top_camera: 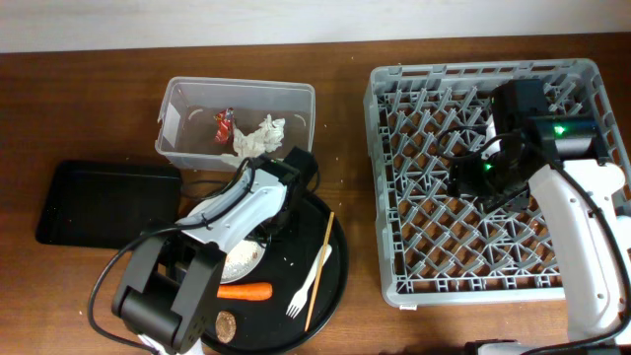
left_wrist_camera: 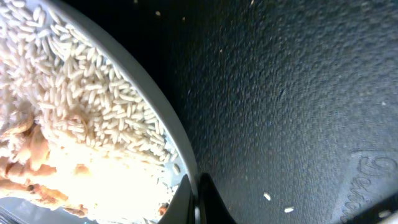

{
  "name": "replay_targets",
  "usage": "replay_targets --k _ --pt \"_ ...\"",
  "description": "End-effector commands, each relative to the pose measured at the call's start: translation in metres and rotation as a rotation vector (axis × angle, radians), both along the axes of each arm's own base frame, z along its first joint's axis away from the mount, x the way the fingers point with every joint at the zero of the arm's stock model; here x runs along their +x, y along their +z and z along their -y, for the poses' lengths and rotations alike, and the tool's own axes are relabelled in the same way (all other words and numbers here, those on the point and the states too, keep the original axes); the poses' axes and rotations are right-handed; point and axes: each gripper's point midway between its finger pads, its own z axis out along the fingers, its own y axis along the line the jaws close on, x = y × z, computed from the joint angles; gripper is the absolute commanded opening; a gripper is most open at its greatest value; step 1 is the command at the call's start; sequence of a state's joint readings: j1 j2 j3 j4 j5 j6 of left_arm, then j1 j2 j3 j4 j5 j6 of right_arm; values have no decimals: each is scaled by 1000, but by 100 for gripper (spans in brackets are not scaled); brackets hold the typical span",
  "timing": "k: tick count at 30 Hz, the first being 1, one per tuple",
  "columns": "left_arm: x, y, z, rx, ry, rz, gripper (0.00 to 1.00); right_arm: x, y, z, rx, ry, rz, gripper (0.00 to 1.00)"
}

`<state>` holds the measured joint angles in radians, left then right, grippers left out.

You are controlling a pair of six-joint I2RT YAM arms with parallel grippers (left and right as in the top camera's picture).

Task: Sort waste into correct bins and load items into the dishwasher rack
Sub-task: 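Carry the plate left and tip the food onto the small black tray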

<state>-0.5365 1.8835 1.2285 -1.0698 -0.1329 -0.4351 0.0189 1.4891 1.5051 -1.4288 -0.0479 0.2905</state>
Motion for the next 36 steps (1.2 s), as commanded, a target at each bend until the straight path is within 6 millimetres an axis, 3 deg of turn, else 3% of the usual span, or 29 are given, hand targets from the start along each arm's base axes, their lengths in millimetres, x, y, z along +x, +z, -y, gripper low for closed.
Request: replay_targets --k 1,8,17,19,24,29,33,36 --pt "22 33 -1 11 -18 93 1 -1 2 5 -18 -11 9 75" --pt "16 53 -4 21 -18 77 1 -1 2 5 -18 -11 9 75" --pt "34 98 -9 34 -32 130 1 -2 2 5 -18 -11 8 75" --pt "42 102 -19 31 -6 137 0 -2 2 5 -18 -11 8 75" --pt "70 102 -76 6 104 158 0 -2 2 5 -18 -11 8 75" --pt "98 101 -110 -127 156 214 0 -2 2 5 -18 -11 8 74" --pt "115 103 -149 -184 202 279 0 -2 2 5 -18 -11 5 74" --pt "123 105 -159 -266 234 314 0 -3 2 5 -18 -11 1 74"
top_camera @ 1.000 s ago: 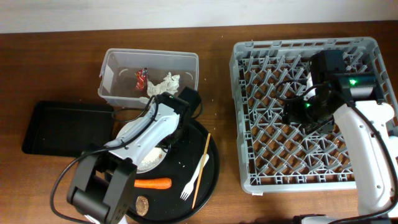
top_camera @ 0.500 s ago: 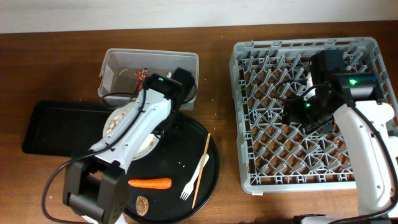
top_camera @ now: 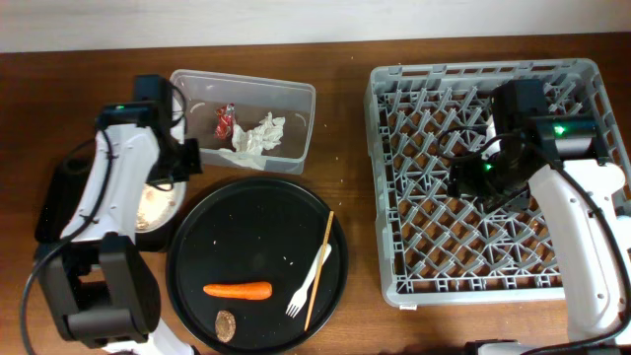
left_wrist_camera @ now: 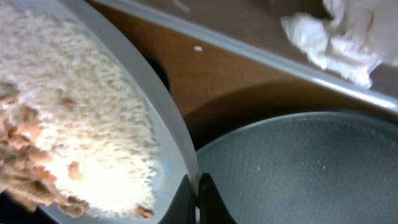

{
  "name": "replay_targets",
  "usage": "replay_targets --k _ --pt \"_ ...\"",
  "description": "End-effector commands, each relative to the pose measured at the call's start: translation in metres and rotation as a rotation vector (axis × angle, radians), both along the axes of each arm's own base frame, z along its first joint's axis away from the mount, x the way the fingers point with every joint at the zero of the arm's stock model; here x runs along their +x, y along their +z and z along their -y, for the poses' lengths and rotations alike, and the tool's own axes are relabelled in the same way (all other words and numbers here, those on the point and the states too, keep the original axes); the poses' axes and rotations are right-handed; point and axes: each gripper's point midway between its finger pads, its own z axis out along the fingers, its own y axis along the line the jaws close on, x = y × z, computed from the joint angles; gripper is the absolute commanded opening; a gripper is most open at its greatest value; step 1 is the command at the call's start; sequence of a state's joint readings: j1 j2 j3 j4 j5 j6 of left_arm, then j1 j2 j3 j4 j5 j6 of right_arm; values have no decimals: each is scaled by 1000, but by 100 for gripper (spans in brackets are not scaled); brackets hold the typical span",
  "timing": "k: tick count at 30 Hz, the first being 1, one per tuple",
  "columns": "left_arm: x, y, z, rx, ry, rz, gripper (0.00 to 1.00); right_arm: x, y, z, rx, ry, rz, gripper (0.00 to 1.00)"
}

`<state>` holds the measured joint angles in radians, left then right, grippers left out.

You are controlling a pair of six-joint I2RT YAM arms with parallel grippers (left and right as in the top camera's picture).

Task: Sort waste into correct bins and load items into the dishwasher rack
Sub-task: 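Carry the plate left and tip the food onto the small black tray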

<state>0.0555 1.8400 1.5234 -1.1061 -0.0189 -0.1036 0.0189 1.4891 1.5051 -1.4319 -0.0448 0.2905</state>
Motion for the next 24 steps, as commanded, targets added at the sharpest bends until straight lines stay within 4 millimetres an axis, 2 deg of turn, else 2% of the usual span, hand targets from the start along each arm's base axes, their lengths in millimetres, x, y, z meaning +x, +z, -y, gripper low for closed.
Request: replay_targets --k 1,6,12,14,20,24 --pt "13 22 -5 -113 -31 103 0 -3 2 4 -15 -11 4 74" --pt "15 31 -17 -308 22 161 0 -3 2 5 -16 -11 5 74" --pt "18 51 -25 -529 9 267 0 -3 2 5 -16 -11 5 74" --pt "16 61 -34 -576 33 305 0 -3 2 5 -16 -11 5 74" --pt "8 112 -50 -698 25 487 0 -3 2 6 -24 -12 5 75" --pt "-2 133 -50 -855 42 540 0 -3 2 6 -24 -12 5 74"
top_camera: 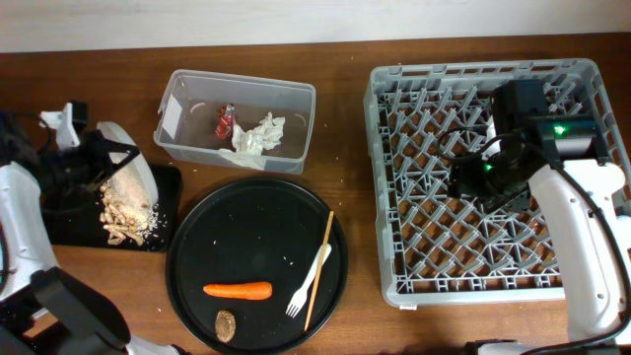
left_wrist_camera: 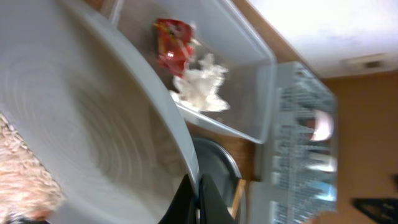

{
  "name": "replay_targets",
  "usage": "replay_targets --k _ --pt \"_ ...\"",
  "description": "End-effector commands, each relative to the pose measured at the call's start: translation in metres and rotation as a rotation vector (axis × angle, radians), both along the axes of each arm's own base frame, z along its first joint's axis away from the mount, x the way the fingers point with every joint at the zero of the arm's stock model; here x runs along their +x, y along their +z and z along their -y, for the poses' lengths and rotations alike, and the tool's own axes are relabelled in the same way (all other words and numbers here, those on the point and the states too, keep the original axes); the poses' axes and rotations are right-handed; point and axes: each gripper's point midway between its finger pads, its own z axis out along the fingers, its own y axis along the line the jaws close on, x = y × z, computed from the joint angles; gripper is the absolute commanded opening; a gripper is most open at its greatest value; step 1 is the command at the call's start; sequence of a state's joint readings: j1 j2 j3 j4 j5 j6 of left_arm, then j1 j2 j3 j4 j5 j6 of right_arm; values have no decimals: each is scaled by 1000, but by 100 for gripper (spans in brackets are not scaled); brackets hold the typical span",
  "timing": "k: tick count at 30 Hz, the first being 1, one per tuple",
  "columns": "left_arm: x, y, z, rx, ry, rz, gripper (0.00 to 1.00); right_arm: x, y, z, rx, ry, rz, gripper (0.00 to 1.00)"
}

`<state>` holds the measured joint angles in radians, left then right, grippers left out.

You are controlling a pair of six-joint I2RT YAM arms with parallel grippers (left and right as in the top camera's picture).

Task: Sort waste into correct bins and load items into the dishwasher rack
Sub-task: 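Carry the plate left and tip the food onto the small black tray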

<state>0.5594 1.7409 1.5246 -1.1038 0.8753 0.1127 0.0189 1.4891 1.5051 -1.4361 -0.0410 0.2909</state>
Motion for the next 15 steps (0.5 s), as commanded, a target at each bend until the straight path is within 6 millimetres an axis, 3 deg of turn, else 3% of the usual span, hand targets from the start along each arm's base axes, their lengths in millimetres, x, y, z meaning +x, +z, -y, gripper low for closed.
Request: replay_targets --k 1,3,7,9,11,12,15 --pt "-5 42 4 -144 -20 142 0 -2 2 5 -20 -11 9 74" --pt "-8 50 -4 -193 2 172 0 -2 2 5 -20 -11 9 74" --pt "-13 49 -18 -186 32 181 0 -2 2 5 -19 -11 9 74" --pt "-19 58 -13 -234 9 218 0 -2 2 5 -20 -11 8 74" --pt "-16 31 -29 -121 60 117 0 -2 2 5 -19 -11 8 74" --pt "-19 37 -21 -179 35 136 0 -2 2 5 -20 -11 7 74" --pt "-17 39 -23 -154 18 173 0 -2 2 5 -20 -11 7 74"
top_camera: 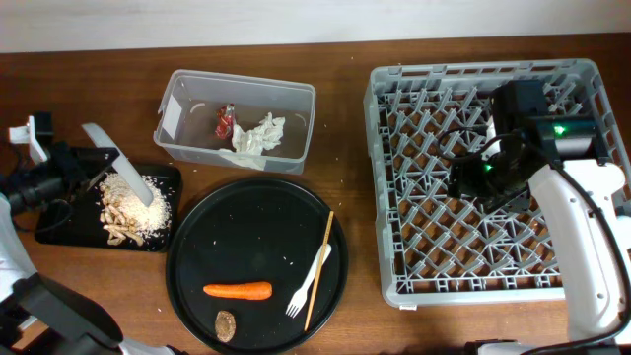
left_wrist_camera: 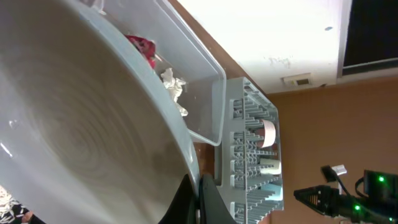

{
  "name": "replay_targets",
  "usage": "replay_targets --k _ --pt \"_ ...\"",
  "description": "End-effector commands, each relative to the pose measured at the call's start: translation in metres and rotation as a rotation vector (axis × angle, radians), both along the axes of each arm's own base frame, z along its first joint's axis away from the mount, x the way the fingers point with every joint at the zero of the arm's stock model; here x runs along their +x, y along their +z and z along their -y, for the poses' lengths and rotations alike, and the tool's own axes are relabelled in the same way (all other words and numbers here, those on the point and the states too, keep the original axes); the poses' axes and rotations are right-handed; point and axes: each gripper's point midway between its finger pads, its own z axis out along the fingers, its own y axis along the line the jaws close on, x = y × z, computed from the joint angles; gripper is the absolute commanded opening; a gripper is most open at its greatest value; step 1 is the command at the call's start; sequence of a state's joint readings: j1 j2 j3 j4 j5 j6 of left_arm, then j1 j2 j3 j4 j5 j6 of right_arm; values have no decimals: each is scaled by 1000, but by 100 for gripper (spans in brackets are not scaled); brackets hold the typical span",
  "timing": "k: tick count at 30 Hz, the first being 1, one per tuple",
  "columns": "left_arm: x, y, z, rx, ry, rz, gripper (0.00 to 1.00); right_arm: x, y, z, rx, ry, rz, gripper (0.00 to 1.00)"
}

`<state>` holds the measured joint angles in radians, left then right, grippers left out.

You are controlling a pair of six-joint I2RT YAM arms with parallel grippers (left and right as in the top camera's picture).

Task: Sort waste into correct bins and load items into the dishwasher rack
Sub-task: 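Carry the plate left and tip the food onto the small black tray, then bring the empty white plate back onto the black round tray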

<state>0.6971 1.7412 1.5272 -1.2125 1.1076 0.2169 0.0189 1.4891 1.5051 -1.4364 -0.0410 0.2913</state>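
Observation:
My left gripper [top_camera: 87,170] is shut on the rim of a white plate [top_camera: 118,164], held tipped steeply on edge over the black rectangular tray [top_camera: 59,227] at the far left. Rice and food scraps [top_camera: 123,212] lie heaped in that tray. In the left wrist view the plate [left_wrist_camera: 74,124] looks bare, its rim pinched between the fingers [left_wrist_camera: 208,202]. My right gripper [top_camera: 493,182] hangs over the grey dishwasher rack [top_camera: 493,286]; its state does not show. On the round black tray [top_camera: 197,256] lie a carrot [top_camera: 238,291], a white fork [top_camera: 310,281], a chopstick [top_camera: 318,269] and a brown scrap [top_camera: 225,324].
A clear plastic bin [top_camera: 177,104] behind the round tray holds a red wrapper [top_camera: 225,122] and crumpled tissue [top_camera: 256,136]. A cup [left_wrist_camera: 268,132] stands in the rack. Brown wooden table [top_camera: 355,197] lies between tray and rack.
The left arm has drawn further left and the plate is tipped steeper, now seen edge-on. The food heap lies in the black rectangular tray, and the plate's face looks bare. The right arm is unchanged.
The left gripper first gripped the rice-laden plate on the round black tray. Then it held the plate over the rectangular tray by the clear bin. Then the plate was tilted with food sliding onto that tray; now the food lies there and the plate looks bare.

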Motion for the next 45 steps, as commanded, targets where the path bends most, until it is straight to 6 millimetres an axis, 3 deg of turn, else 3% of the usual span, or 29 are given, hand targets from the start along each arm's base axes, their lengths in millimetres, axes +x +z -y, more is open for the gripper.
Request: replay_targets --k 1,5,7,9,13,15,20,24,28,32,34,38,39,42,43,45 --pt "0 10 -2 15 -11 56 0 -2 2 5 -20 -11 8 74" --pt "-2 12 0 9 -12 51 0 -2 2 5 -20 -11 9 75" --pt "-7 20 19 20 -59 58 0 -2 2 5 -20 -11 9 74" --pt "-14 23 46 89 -123 25 1 -2 2 5 -19 -11 9 75" --pt "-40 20 134 283 -385 -44 1 -1 2 5 -19 -11 10 74" --pt "-63 -2 175 409 -533 -170 0 -1 2 5 -20 -10 10 75" --pt "-97 -54 250 645 -688 -305 0 -2 2 5 -20 -10 9 75" --pt "-118 -108 288 773 -707 -318 0 -2 2 5 -19 -10 9 75" --pt "-124 -136 299 858 -725 -286 1 -2 2 5 -19 -10 9 75" --pt "-121 -136 306 852 -727 -252 19 -2 2 5 -19 -10 9 74" --pt "-120 -135 307 850 -726 -247 36 -2 2 5 -19 -10 9 75" --pt "-117 -123 305 845 -712 -230 42 -2 2 5 -20 -2 9 75" --pt "-111 -112 298 847 -674 -211 42 -2 2 5 -19 7 8 75" --pt "-94 -85 248 853 -500 -220 51 -2 3 -11 50 110 16 75" --pt "-90 -76 221 838 -415 -248 55 -1 5 -27 112 205 33 75" --pt "-87 -70 187 820 -307 -296 64 -1 9 -54 179 332 60 75"
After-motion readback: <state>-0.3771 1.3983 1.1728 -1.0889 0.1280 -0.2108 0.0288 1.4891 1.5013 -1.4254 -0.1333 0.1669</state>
